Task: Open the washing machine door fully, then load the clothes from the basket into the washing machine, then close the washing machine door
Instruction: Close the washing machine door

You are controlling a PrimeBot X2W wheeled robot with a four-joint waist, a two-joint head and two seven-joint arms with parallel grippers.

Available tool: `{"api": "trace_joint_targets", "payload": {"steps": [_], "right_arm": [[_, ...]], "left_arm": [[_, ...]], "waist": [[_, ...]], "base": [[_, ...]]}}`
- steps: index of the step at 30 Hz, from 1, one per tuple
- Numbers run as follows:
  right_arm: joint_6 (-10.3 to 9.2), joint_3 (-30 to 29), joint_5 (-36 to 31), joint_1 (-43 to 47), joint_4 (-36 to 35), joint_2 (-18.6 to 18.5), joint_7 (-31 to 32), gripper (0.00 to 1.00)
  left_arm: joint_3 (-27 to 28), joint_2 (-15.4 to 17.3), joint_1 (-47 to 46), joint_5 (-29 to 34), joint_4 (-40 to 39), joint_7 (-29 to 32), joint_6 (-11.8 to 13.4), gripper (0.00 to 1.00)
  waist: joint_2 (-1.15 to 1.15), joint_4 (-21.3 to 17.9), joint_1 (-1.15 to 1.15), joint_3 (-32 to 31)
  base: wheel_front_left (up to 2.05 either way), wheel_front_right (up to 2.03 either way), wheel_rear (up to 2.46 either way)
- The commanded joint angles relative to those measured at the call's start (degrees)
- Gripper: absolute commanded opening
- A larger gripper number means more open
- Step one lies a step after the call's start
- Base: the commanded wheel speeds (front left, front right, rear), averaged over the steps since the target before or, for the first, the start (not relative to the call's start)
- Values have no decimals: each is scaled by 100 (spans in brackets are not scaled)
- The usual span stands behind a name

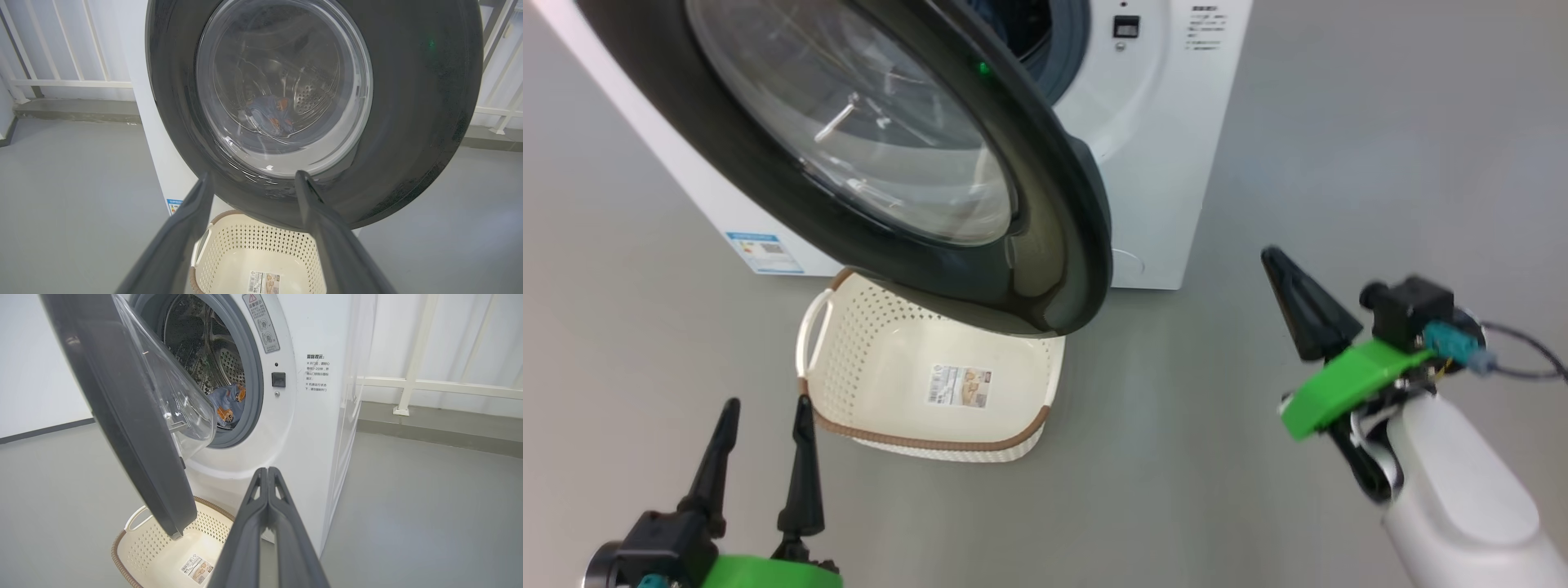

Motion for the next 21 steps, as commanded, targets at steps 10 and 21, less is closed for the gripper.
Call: {"api": "trace_joint_targets", "payload": {"steps": [10, 21], "right_arm": [[50, 226, 309, -1436, -16, 97, -209, 0], [50, 719, 239, -1878, -1921, 254, -212, 0]], "left_arm": [[163, 10, -330, 100, 42, -135, -75, 100], [252, 30, -258, 107, -15, -160, -73, 100]], "waist": [[0, 218, -1, 48], [0, 185, -1, -29]], "base": [[0, 0, 0], [0, 0, 0]]}}
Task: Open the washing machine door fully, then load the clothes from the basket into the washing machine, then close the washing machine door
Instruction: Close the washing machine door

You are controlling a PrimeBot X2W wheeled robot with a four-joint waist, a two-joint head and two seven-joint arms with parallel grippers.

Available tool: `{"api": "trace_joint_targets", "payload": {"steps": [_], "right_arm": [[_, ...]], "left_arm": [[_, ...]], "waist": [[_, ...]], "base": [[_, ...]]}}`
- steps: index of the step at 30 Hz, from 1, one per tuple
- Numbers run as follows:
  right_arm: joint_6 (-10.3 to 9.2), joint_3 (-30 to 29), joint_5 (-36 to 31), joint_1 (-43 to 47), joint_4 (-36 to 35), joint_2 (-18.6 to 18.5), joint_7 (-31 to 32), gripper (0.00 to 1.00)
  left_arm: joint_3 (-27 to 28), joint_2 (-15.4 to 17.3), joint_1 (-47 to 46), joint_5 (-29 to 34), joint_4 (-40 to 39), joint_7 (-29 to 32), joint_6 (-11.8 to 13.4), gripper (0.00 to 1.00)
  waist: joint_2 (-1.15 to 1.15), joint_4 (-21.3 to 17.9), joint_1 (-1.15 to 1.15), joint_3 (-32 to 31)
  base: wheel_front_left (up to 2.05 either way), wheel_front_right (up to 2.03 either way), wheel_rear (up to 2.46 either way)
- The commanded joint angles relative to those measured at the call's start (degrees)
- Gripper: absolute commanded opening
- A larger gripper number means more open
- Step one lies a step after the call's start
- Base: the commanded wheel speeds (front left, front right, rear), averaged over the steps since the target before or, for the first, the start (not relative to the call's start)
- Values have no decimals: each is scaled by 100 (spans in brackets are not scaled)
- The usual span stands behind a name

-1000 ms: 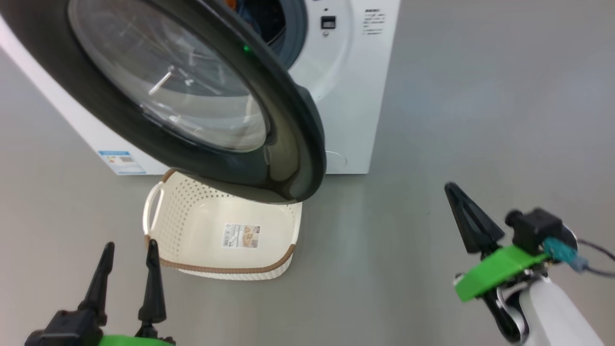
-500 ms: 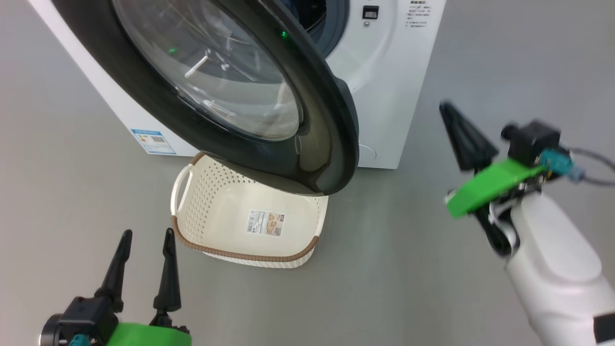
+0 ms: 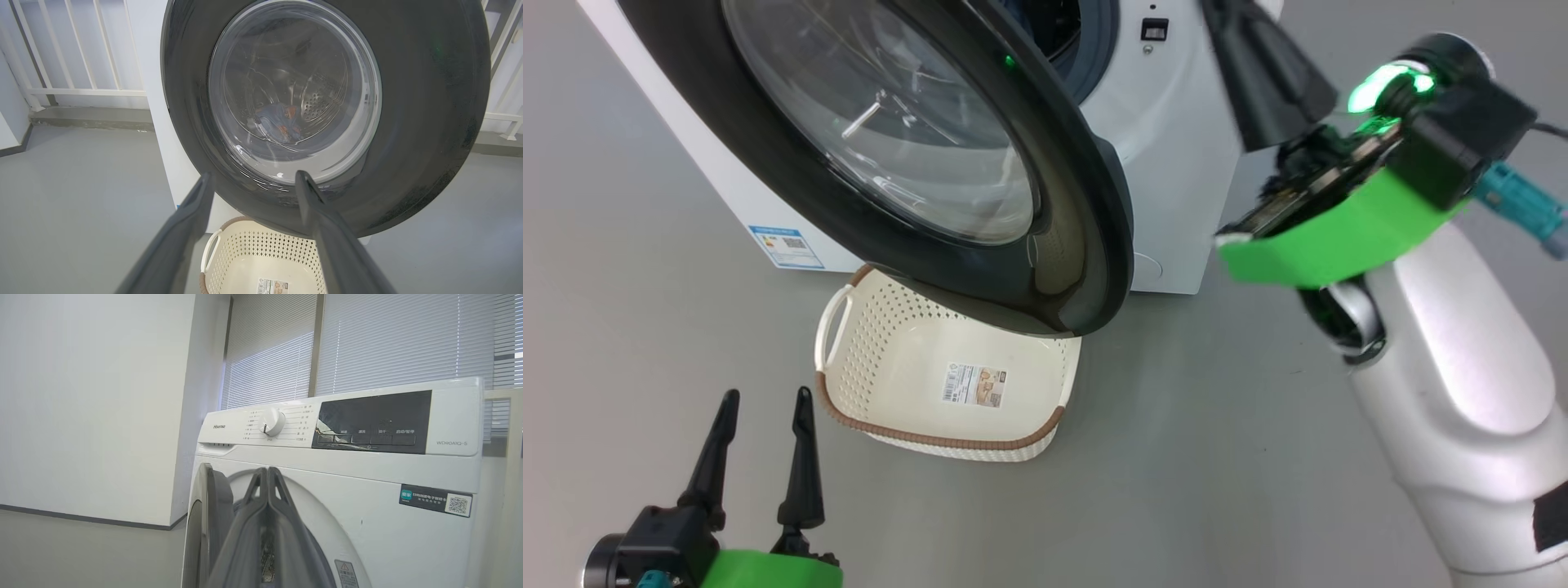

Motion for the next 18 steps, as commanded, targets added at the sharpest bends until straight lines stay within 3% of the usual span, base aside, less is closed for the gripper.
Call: {"api": "trace_joint_targets", "payload": {"steps": [1, 8, 18], "right_arm": [[50, 214, -17, -35, -303, 110, 12, 0], [50, 1050, 79, 421, -824, 71, 592, 0], [50, 1920, 381, 777, -278, -34, 889, 0]], "left_arm": [[230, 83, -135, 22, -127, -60, -14, 100], [244, 96, -153, 67, -180, -64, 9, 100], [267, 57, -251, 89, -174, -68, 37, 100]], "waist": [[0, -13, 0, -3], [0, -43, 0, 67], [0, -86, 0, 268]], "base": [[0, 0, 0], [0, 0, 0], [0, 0, 0]]}}
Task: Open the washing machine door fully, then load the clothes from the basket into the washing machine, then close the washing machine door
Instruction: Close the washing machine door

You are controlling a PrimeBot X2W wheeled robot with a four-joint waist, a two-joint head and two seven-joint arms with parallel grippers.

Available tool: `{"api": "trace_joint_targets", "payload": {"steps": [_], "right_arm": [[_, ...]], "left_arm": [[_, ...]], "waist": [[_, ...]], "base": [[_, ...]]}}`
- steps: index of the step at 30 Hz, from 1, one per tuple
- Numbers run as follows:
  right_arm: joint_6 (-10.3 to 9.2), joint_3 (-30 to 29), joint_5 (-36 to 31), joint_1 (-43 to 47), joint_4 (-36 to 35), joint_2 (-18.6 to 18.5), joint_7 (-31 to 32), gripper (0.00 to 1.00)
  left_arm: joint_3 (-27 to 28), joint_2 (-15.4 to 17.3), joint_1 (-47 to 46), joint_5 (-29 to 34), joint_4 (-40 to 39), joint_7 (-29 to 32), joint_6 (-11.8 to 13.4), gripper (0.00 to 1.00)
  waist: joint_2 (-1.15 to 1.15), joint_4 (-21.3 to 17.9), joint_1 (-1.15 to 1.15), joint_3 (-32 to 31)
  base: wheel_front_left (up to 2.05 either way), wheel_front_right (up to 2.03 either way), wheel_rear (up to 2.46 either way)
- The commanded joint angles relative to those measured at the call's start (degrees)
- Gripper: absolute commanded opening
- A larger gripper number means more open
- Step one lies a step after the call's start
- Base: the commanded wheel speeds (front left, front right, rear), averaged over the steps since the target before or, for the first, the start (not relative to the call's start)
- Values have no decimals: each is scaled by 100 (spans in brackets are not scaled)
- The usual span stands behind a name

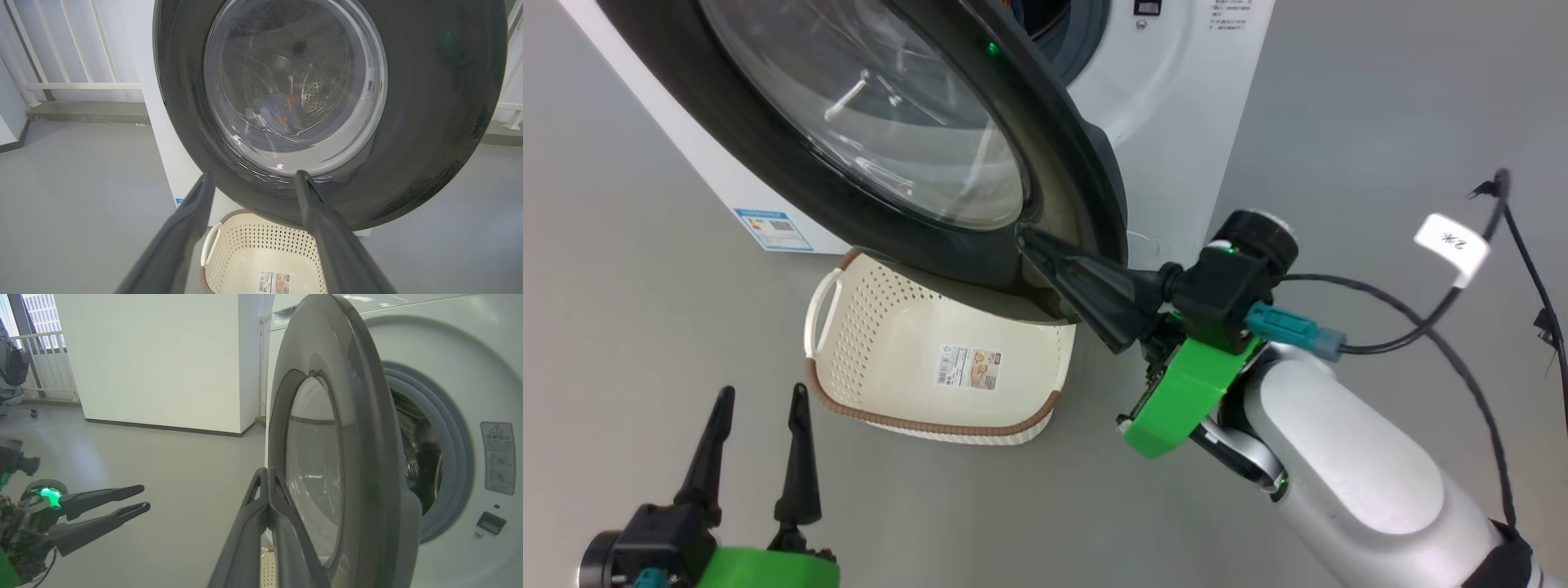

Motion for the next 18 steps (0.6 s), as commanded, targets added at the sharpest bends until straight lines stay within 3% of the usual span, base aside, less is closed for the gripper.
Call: {"api": "trace_joint_targets", "payload": {"steps": [1, 18], "right_arm": [[35, 105, 58, 21, -3, 85, -5, 0], [35, 266, 343, -849, 1668, 86, -473, 0]], "left_arm": [[225, 54, -259, 41, -166, -51, 31, 100], [263, -162, -442, 133, -170, -53, -53, 100]], "waist": [[0, -17, 0, 56], [0, 99, 0, 359]], "base": [[0, 0, 0], [0, 0, 0]]}}
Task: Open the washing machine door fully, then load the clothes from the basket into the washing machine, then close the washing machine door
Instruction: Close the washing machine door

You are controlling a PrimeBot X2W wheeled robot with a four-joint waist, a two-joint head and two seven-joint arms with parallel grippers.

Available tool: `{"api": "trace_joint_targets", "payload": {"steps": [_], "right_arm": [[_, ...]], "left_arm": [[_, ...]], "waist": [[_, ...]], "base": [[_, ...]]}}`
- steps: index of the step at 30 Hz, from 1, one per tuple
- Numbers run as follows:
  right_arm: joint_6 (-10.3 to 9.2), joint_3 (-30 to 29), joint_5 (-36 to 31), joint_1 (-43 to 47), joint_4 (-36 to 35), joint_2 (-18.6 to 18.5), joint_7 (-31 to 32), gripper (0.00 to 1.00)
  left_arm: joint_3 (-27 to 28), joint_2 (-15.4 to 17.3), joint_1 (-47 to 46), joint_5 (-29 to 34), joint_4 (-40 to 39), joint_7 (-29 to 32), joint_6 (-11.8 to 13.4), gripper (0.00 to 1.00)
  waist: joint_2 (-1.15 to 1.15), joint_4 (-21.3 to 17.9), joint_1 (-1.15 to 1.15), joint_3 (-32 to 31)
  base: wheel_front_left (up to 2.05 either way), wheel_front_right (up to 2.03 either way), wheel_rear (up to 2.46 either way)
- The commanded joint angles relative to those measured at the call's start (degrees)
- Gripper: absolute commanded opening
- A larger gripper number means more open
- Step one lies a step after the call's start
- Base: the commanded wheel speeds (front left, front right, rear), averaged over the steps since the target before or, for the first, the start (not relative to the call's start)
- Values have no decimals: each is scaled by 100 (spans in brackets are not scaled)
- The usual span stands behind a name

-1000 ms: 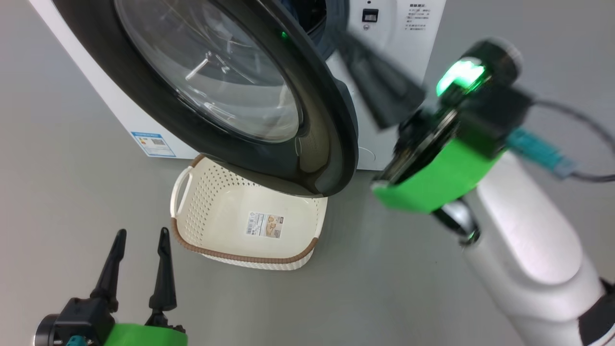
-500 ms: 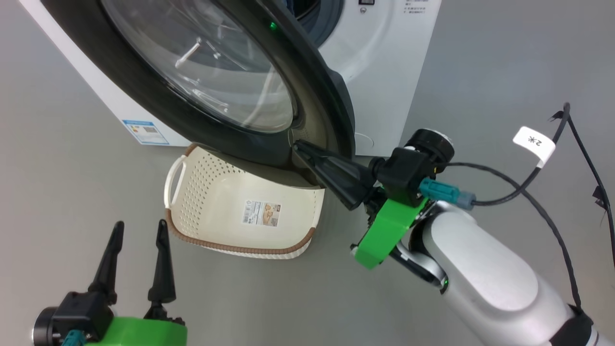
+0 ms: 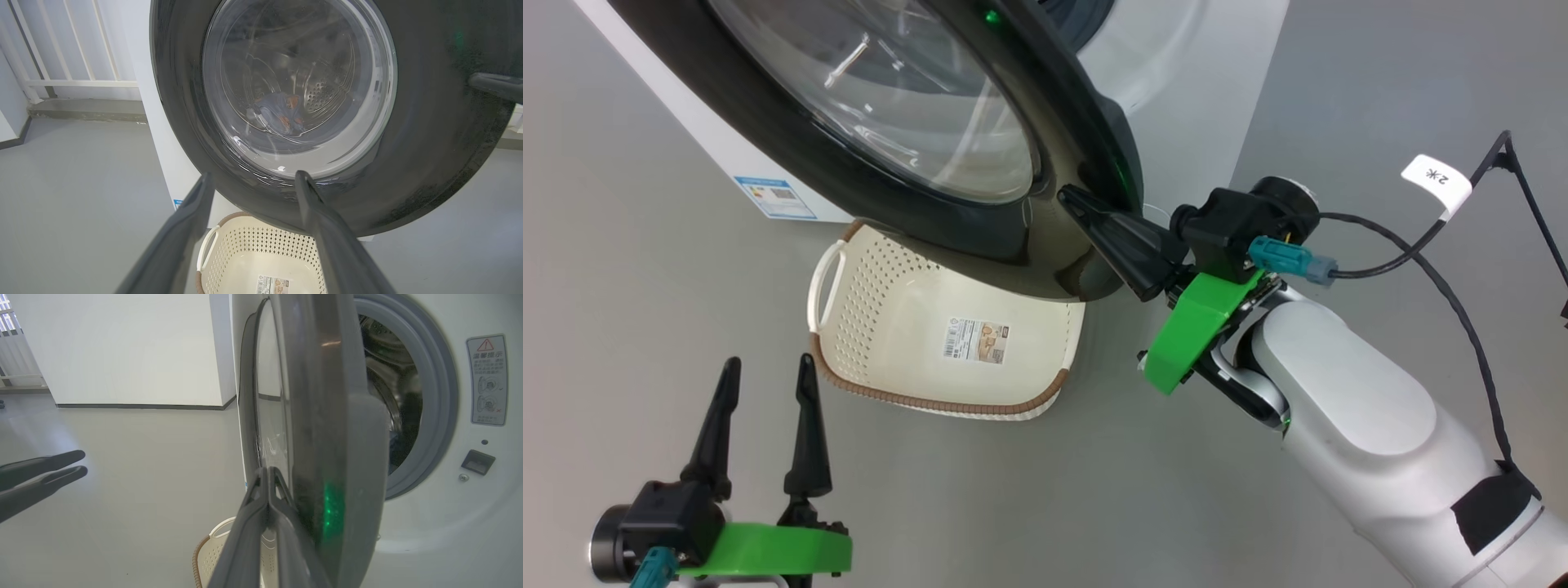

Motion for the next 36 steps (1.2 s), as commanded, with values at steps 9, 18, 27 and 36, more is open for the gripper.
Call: {"api": "trace_joint_targets", "payload": {"steps": [9, 18, 27, 36], "right_arm": [[35, -107, 149, -353, 380, -8, -182, 0], [35, -524, 158, -986, 1065, -213, -246, 0], [35, -970, 165, -1733, 1645, -356, -361, 0], [35, -1227, 101, -2289, 2085, -411, -452, 0]], "left_arm": [[231, -38, -208, 84, -180, -53, -111, 100], [165, -198, -345, 159, -216, -53, -215, 100], [45, -289, -550, 233, -292, -53, -229, 100], [8, -321, -670, 210, -288, -53, -190, 100]], "waist": [[0, 93, 0, 169], [0, 347, 0, 605], [0, 583, 0, 1073], [0, 682, 0, 1263]], "base": [[0, 0, 0], [0, 0, 0], [0, 0, 0], [0, 0, 0]]}}
